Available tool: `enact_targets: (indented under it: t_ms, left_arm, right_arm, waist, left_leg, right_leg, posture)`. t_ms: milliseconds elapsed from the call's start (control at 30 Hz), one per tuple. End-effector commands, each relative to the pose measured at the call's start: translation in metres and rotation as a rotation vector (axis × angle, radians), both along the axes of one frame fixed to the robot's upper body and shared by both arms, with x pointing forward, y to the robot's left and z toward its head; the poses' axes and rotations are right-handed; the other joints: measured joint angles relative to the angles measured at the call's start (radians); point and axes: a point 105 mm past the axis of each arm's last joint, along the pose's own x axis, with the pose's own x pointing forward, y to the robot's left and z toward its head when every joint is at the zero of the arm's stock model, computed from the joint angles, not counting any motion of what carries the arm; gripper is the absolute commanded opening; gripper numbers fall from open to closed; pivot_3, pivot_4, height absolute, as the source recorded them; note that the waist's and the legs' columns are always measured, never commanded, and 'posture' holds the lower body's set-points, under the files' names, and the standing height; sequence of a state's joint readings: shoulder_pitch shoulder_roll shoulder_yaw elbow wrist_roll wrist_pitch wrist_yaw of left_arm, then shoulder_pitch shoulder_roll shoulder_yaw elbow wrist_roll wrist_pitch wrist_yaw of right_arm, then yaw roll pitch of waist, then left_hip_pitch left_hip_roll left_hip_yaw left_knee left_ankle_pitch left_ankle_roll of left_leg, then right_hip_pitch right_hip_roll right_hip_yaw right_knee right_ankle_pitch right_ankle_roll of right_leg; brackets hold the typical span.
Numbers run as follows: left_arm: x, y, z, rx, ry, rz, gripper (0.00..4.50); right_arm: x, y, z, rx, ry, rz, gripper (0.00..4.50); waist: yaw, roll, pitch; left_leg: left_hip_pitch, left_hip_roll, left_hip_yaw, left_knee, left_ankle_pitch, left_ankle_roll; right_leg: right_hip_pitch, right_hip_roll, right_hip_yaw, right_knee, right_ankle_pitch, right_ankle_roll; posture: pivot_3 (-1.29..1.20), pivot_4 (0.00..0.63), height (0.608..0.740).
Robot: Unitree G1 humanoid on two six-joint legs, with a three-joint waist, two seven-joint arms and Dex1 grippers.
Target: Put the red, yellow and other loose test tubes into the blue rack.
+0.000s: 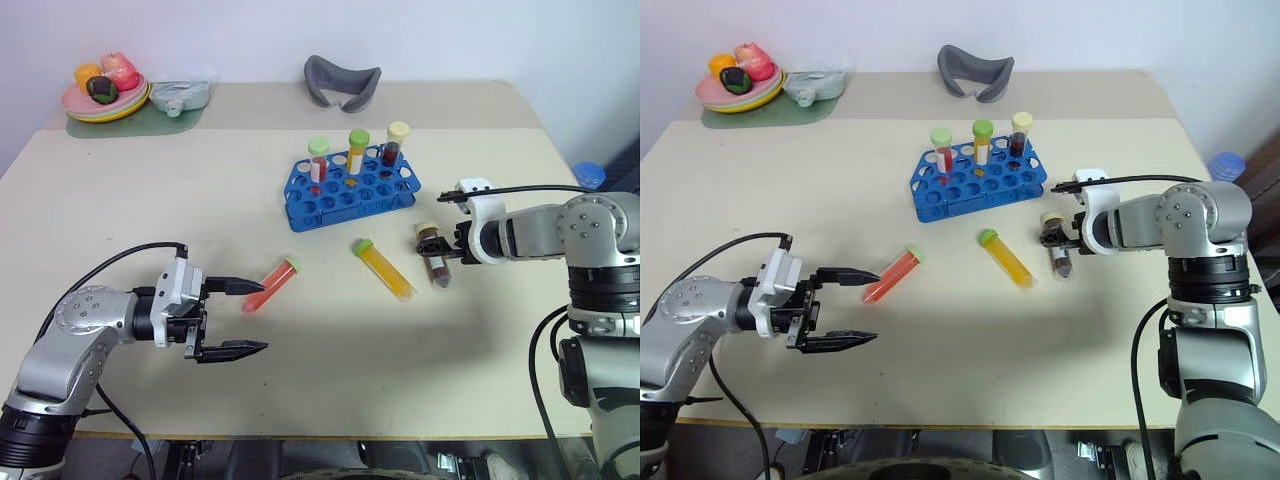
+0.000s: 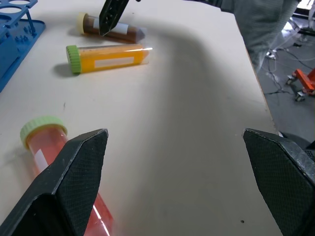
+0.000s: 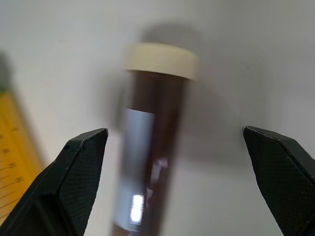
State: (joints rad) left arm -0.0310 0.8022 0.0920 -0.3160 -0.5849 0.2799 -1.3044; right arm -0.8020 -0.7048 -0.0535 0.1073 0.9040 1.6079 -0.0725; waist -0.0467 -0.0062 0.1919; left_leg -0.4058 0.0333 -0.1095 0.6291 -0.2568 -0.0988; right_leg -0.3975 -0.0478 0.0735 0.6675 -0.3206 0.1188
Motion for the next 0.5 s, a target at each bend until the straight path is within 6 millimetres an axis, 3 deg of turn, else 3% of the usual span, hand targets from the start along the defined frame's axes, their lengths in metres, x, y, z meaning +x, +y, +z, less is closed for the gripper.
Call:
enact_targets:
  t_ms: [33, 500]
  left_arm:
    - [-0.0033, -0.0007, 0.0072, -0.016, -0.023, -0.005, 4.48]
    - [-0.0056, -0.0006, 0.0069, -0.016, -0.013, 0.003, 4.48]
  right_arm:
    - [0.0022, 0.0026, 0.0079, -0.007, -0.025, 0.011, 4.47]
    - [0.0011, 0.0124, 0.0014, -0.017, -0.026, 0.042, 4.47]
  waist:
    - [0.001, 0.000, 0.000]
    - [-0.002, 0.000, 0.000]
  left_leg:
    - [0.000, 0.000, 0.000, 0.000, 0.000, 0.000]
    - [0.000, 0.000, 0.000, 0.000, 0.000, 0.000]
  right_leg:
    - [0.000, 0.000, 0.000, 0.000, 0.000, 0.000]
    - [0.000, 0.000, 0.000, 0.000, 0.000, 0.000]
  posture:
    - [0.00, 0.150, 0.740]
    - [0.00, 0.150, 0.740]
